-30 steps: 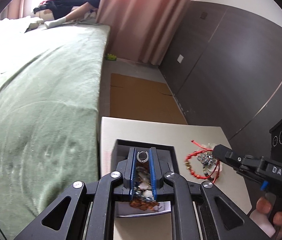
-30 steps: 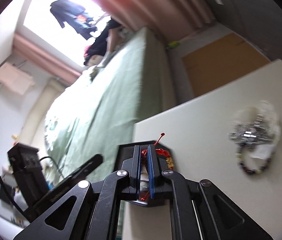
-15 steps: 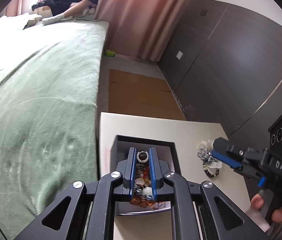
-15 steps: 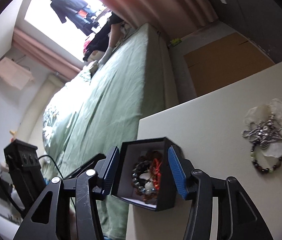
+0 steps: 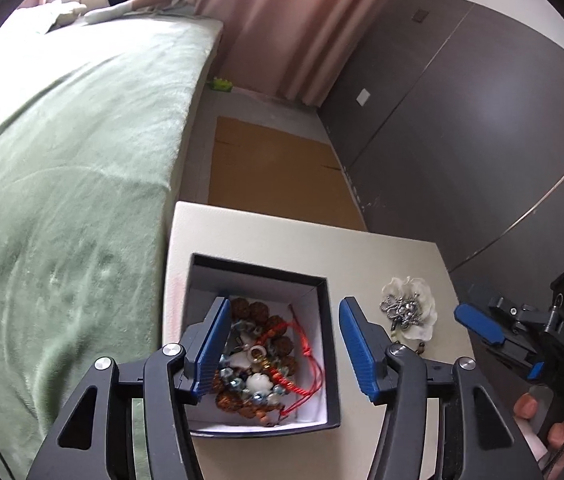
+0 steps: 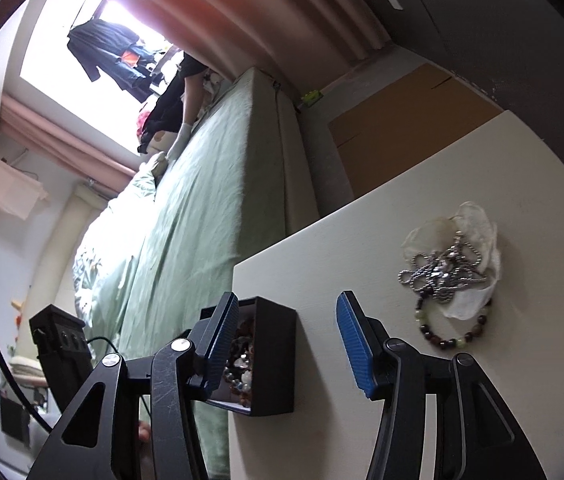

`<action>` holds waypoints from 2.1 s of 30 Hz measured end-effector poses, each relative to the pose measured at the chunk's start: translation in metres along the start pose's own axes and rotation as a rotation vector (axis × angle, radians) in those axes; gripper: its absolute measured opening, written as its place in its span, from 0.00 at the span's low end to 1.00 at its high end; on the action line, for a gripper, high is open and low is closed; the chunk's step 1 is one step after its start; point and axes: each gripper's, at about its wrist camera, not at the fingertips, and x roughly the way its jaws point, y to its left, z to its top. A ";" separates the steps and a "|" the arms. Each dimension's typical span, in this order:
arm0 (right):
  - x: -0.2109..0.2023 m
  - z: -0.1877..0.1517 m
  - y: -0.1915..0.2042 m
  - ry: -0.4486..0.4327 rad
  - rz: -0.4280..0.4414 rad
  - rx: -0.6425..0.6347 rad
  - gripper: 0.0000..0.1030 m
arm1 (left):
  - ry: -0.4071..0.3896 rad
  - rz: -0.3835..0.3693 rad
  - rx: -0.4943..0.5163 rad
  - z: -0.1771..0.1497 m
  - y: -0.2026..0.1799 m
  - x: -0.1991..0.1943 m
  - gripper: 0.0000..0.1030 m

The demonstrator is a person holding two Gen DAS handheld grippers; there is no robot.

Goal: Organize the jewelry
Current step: 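Drop the ring and red cord into the black box, opening both grippers, then move both grippers back over the remaining silver chains and bead bracelet, then close the left gripper on the silver skull chain and lift it off the tissue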

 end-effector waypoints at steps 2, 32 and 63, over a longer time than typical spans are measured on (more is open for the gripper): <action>-0.006 0.003 -0.006 -0.009 -0.006 0.009 0.51 | 0.004 -0.002 0.008 -0.001 -0.007 0.005 0.55; -0.049 0.022 -0.121 -0.007 -0.096 0.322 0.51 | 0.172 0.039 0.303 -0.006 -0.170 0.093 0.55; -0.032 0.033 -0.152 0.059 -0.026 0.404 0.50 | 0.303 0.115 0.290 -0.019 -0.188 0.173 0.18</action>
